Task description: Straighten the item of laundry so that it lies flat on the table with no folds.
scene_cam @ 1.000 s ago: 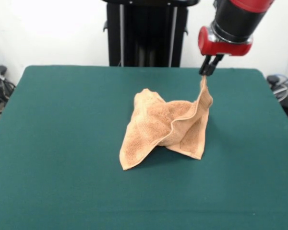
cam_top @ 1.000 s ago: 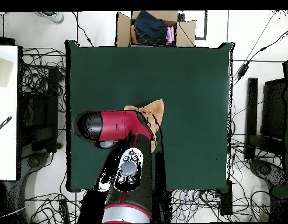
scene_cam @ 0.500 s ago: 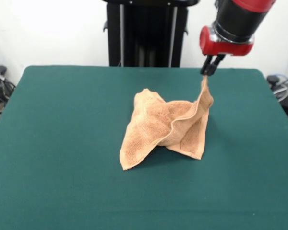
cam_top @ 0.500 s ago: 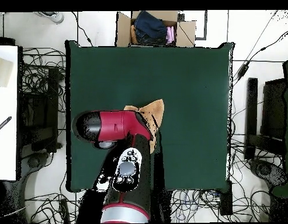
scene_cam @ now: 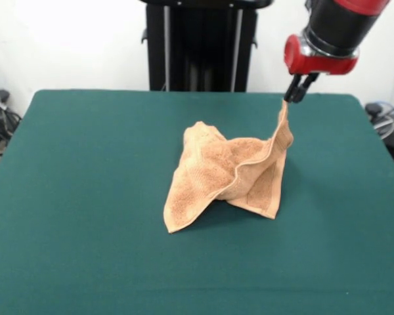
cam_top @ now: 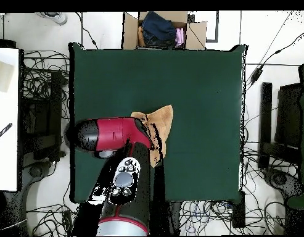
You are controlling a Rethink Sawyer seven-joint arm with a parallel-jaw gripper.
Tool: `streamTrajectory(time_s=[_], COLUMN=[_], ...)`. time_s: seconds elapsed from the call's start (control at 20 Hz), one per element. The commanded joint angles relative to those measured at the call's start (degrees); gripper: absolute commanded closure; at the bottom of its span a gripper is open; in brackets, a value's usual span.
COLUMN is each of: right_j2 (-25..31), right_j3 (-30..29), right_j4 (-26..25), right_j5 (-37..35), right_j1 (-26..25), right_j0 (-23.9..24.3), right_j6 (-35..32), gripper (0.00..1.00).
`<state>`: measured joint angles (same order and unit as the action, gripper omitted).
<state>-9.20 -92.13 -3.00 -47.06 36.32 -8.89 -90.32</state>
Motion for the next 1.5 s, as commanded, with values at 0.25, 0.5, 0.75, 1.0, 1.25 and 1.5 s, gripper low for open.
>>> streamTrajectory(time_s=[0.25, 0.5, 0.75, 1.0, 1.25, 1.5], right_j2=[-1.5, -2.5, -2.8, -1.6, -0.5, 0.4], right_j3=[2.5, 3.0, 2.6, 0.4, -1.3, -2.2], right_j4=[0.5, 1.0, 1.7, 2.9, 4.3, 4.3], right_j5=[-1.8, -2.0, -1.6, 0.4, 1.0, 2.9], right_j1=[-2.8, -3.1, -3.2, -3.1, -3.5, -3.5], right_j0=[-3.4, -4.3, -4.6, -2.9, -1.4, 0.0], right_j6=[-15.5, -15.6, -15.6, -14.6, -13.7, -11.7], gripper=[1.00, 1.00, 1.00, 1.00, 1.00, 1.00])
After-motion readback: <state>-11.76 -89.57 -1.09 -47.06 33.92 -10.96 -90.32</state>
